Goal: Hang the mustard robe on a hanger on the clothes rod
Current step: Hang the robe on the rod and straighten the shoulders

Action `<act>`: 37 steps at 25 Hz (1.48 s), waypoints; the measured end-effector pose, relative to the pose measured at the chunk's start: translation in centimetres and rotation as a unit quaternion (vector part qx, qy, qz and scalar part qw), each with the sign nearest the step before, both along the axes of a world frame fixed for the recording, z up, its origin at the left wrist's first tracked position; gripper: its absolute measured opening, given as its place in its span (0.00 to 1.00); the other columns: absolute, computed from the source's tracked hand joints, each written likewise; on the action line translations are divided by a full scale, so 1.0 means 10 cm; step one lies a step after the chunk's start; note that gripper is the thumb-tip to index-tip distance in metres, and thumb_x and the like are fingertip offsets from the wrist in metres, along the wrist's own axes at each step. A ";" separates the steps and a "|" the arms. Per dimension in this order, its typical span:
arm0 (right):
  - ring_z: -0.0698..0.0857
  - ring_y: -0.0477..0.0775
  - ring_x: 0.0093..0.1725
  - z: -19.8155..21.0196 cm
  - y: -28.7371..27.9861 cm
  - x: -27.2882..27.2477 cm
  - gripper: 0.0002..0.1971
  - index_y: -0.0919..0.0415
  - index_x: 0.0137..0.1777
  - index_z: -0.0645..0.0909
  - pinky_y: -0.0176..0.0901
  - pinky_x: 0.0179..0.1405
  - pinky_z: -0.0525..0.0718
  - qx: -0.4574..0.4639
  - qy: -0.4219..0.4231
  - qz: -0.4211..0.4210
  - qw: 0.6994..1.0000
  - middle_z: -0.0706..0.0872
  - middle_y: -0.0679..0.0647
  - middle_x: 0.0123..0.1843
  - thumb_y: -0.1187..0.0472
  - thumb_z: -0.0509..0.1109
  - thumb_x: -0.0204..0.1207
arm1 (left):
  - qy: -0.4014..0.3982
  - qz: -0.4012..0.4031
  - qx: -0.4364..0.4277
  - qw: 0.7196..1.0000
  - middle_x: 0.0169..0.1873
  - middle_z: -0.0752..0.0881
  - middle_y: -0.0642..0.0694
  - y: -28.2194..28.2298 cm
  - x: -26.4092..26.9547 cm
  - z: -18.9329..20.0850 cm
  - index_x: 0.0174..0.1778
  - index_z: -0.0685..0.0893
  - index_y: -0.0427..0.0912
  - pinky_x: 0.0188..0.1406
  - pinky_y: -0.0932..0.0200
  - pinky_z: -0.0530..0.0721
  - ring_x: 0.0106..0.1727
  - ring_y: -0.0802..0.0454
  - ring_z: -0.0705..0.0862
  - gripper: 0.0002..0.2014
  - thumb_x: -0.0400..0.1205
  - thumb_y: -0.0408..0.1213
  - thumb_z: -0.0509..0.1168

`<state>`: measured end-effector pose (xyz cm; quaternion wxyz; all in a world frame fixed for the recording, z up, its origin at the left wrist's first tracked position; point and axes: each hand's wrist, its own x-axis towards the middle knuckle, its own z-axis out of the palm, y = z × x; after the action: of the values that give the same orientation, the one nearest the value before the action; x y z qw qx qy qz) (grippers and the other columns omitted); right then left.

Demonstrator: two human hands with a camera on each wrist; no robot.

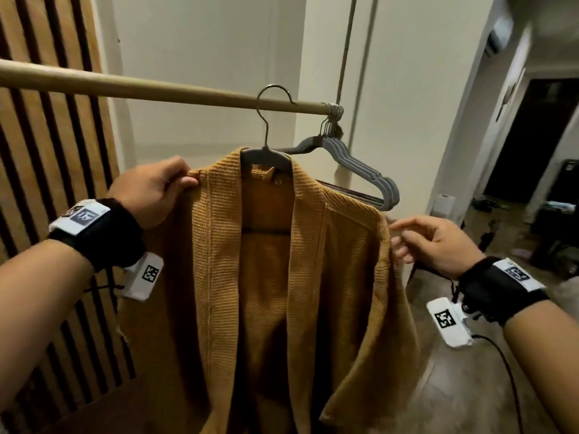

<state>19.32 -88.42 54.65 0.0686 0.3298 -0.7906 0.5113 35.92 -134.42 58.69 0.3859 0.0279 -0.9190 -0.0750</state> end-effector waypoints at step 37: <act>0.85 0.59 0.53 0.64 -2.48 0.54 0.14 0.56 0.52 0.87 0.45 0.52 0.78 0.171 0.254 -0.114 0.945 0.90 0.57 0.51 0.48 0.65 0.82 | -0.118 0.072 0.144 0.980 0.44 0.87 0.43 -1.49 -0.37 -0.31 0.51 0.77 0.45 0.52 0.43 0.62 0.58 0.37 0.85 0.17 0.91 0.52 0.49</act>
<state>24.67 -113.24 61.07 0.2676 0.3636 -0.8546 0.2564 32.21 -149.33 55.57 0.2713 0.1575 -0.9334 -0.1744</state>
